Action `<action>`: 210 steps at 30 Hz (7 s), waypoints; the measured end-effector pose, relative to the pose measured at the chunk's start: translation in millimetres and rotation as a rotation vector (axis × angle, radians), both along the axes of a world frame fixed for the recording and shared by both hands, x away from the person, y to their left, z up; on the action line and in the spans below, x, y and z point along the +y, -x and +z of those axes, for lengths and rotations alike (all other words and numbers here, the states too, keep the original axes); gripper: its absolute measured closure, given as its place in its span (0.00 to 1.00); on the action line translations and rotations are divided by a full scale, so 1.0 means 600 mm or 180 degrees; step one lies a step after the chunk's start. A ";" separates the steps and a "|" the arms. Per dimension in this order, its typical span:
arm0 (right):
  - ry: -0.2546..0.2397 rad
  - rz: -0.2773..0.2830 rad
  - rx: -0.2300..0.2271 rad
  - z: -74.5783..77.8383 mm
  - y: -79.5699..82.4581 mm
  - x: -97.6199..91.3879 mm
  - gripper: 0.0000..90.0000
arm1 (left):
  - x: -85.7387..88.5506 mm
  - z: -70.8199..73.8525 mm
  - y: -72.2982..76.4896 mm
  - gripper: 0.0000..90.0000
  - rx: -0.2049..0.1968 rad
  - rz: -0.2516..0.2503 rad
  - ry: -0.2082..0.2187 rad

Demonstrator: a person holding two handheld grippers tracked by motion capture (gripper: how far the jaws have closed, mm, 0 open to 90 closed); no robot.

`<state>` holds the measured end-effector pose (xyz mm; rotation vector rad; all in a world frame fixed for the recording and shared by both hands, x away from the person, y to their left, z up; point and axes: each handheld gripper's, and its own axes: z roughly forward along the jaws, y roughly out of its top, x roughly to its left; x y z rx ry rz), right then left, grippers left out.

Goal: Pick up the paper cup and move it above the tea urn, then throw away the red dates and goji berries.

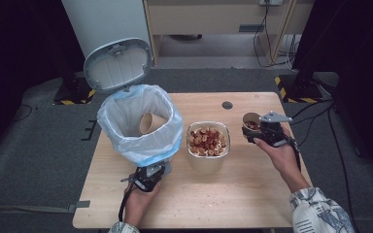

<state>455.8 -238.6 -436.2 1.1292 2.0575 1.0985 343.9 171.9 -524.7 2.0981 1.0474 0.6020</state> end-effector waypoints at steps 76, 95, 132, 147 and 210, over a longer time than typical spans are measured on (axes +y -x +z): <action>0.0059 0.0575 -0.0363 0.150 -0.043 0.065 0.34 | 0.001 0.000 -0.001 1.00 0.0004 -0.0011 0.0022; 0.0124 0.0789 -0.0453 0.163 -0.039 0.094 0.34 | 0.000 0.000 0.000 1.00 -0.0001 -0.0007 0.0018; 0.0575 0.0942 -0.0753 0.187 -0.024 0.131 0.34 | 0.000 0.000 0.000 1.00 -0.0002 -0.0004 0.0021; 0.0852 0.1000 -0.1026 0.233 -0.023 0.121 0.34 | 0.000 0.000 0.000 1.00 0.0000 0.0021 0.0015; 0.1407 0.1298 -0.1296 0.250 -0.012 0.143 0.34 | -0.003 0.001 0.001 1.00 -0.0049 0.0027 -0.0075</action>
